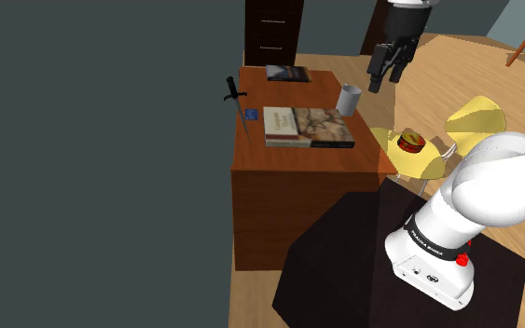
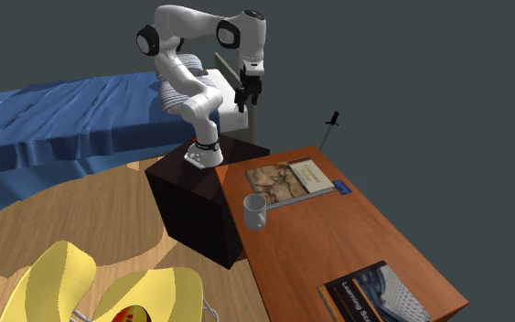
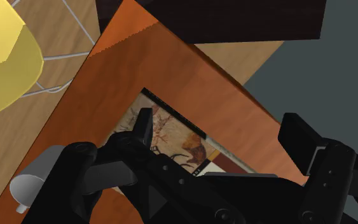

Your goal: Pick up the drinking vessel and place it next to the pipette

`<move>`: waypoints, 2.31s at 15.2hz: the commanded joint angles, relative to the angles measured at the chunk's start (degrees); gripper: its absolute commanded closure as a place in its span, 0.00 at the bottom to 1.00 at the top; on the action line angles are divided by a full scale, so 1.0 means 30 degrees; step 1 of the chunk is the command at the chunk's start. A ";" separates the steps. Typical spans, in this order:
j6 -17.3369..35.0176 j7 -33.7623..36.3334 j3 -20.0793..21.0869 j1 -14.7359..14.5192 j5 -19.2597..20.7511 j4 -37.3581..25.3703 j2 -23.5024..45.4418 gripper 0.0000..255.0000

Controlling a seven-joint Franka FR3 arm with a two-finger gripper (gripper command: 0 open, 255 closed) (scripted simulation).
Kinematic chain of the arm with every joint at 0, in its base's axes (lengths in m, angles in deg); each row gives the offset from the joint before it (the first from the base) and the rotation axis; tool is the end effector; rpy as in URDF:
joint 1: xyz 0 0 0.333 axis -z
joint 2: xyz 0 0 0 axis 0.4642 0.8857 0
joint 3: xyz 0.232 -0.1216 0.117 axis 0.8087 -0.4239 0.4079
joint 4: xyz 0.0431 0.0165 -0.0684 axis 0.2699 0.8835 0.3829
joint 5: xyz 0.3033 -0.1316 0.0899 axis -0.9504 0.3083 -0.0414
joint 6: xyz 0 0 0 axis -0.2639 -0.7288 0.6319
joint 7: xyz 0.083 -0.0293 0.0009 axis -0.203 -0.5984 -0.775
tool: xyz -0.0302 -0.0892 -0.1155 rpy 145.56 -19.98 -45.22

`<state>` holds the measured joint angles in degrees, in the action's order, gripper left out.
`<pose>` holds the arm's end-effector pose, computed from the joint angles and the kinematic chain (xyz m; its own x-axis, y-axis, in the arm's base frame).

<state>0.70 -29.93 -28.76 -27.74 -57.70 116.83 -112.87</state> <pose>0.2572 -0.0307 0.4940 0.9930 -0.0761 -0.0901 -0.0743 -0.9970 0.0231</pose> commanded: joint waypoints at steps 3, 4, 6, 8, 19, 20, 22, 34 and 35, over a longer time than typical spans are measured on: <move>0.1067 -0.0961 -0.0779 0.0168 0.0600 0.0305 0.0522 0.00; 0.1613 -0.1434 -0.1172 0.0246 0.0883 0.0416 0.0832 0.00; 0.2722 -0.2373 -0.1956 0.0391 0.1401 0.0552 0.1548 0.00; 0.3848 -0.3304 -0.2741 0.0507 0.1848 0.0571 0.2386 0.00; 0.9765 -0.8746 -0.7008 0.0305 0.2246 -0.1382 0.8811 0.00; 1.0233 -0.9323 -0.7377 0.0221 0.2032 -0.1725 0.9521 0.00; 1.1106 -1.0551 -0.8075 0.0054 0.1431 -0.2491 1.0999 0.00; 1.4141 -1.6079 -0.9564 0.0189 -0.3078 -0.5772 1.7528 0.00; 1.4371 -1.6178 -0.9544 0.0211 -0.3221 -0.5687 1.7707 0.00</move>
<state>43.03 -78.07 -57.49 -27.17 -66.69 99.71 -60.61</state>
